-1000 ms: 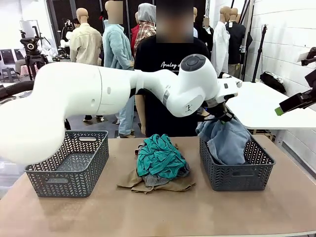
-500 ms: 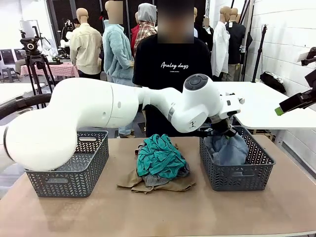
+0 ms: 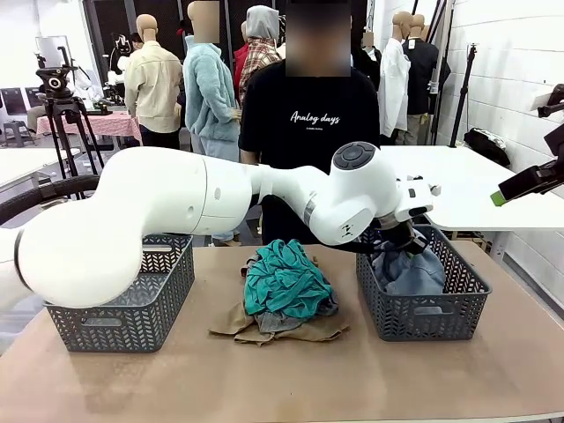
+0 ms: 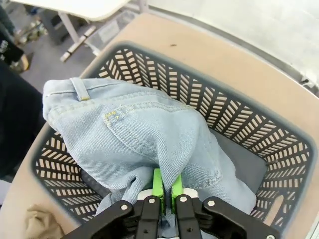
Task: Sort the tops and bottoms.
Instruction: Sort the clothes according to human instructions.
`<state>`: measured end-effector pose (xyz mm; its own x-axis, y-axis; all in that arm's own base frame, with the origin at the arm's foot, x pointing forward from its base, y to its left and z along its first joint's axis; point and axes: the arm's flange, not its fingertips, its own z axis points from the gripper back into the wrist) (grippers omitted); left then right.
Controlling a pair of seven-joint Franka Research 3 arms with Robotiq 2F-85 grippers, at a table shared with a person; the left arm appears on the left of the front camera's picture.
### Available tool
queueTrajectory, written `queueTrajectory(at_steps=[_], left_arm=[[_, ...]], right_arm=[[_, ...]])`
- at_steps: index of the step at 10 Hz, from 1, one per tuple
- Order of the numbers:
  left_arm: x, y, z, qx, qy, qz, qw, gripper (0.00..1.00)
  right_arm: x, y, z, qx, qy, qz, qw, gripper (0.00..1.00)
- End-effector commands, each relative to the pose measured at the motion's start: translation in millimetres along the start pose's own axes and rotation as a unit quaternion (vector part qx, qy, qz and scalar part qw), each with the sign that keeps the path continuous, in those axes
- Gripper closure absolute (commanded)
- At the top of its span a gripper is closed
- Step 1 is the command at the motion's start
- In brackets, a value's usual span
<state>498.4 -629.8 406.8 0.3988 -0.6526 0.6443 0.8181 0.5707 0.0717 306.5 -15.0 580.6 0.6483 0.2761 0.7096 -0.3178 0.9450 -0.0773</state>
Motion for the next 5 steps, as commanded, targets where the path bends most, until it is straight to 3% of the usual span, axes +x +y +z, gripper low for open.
queueTrajectory(at_steps=[1, 5], left_arm=[[12.7, 6.5, 1.0, -0.01, 0.005, -0.007, 1.0, 1.0], [16.6, 6.5, 5.1, -0.011, -0.006, -0.007, 1.0, 0.26]], right_arm=[[1.1, 0.2, -1.5, 0.004, -0.004, 0.003, 1.0, 0.0], [1.1, 0.2, -1.5, 0.004, -0.004, 0.003, 1.0, 0.0]])
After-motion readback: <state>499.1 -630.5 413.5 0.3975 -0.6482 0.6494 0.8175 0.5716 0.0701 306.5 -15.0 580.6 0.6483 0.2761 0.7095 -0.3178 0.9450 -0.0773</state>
